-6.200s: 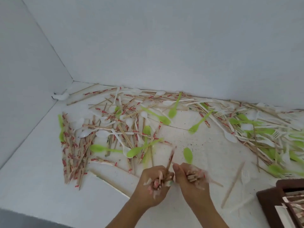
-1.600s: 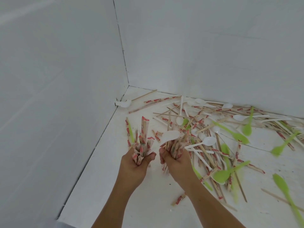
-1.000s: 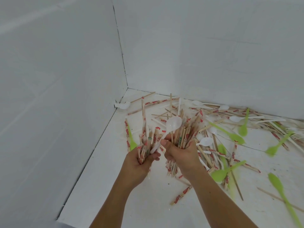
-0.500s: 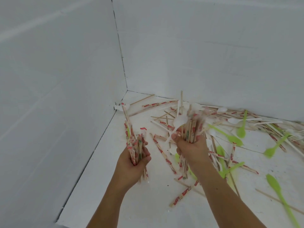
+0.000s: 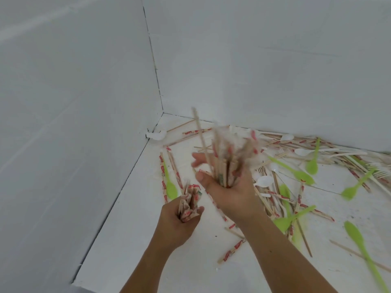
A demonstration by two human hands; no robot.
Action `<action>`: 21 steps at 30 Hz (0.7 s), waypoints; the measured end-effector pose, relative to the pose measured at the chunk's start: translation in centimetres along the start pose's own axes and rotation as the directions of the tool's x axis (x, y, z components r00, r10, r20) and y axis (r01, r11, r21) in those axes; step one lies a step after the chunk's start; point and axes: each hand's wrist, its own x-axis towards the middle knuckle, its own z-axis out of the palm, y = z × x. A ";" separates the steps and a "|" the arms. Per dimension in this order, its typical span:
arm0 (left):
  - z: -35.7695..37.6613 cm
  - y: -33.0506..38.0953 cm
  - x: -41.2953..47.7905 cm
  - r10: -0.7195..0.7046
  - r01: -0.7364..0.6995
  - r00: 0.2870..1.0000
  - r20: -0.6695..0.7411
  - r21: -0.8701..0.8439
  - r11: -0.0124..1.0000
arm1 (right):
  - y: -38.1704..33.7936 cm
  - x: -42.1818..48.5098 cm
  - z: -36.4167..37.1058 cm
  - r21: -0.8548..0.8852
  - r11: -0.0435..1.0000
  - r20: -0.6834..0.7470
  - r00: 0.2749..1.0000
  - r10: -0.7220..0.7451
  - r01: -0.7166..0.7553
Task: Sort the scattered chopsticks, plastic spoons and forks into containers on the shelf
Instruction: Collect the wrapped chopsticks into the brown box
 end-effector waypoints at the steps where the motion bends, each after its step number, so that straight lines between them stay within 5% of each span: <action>1: 0.1 0.0 0.0 0.017 -0.017 1.000 0.019 -0.001 1.000 | -0.5 0.9 0.3 -0.083 0.997 0.058 0.998 0.005 0.000; 4: 0.1 0.0 0.2 0.024 -0.025 0.998 0.062 0.015 1.000 | -2.3 3.9 1.0 -0.270 0.957 0.231 0.957 0.174 -0.109; 7: -0.1 0.4 0.1 0.006 -0.009 0.997 0.078 0.037 0.999 | -3.3 5.2 1.8 -0.281 0.952 0.336 0.917 0.214 -0.120; 15: -1.0 0.4 0.5 -0.043 0.043 0.999 -0.010 0.002 0.999 | 1.4 2.5 0.6 -0.443 0.875 0.272 0.901 0.337 -0.193; 19: -1.0 1.1 0.4 -0.082 0.082 0.996 -0.024 -0.015 0.997 | 1.5 1.5 0.2 -0.208 0.970 0.254 0.951 0.178 -0.126; 21: -1.0 1.0 0.6 -0.090 0.090 0.995 -0.034 -0.006 0.996 | 2.5 0.9 0.1 -0.240 0.964 0.264 0.948 0.177 -0.114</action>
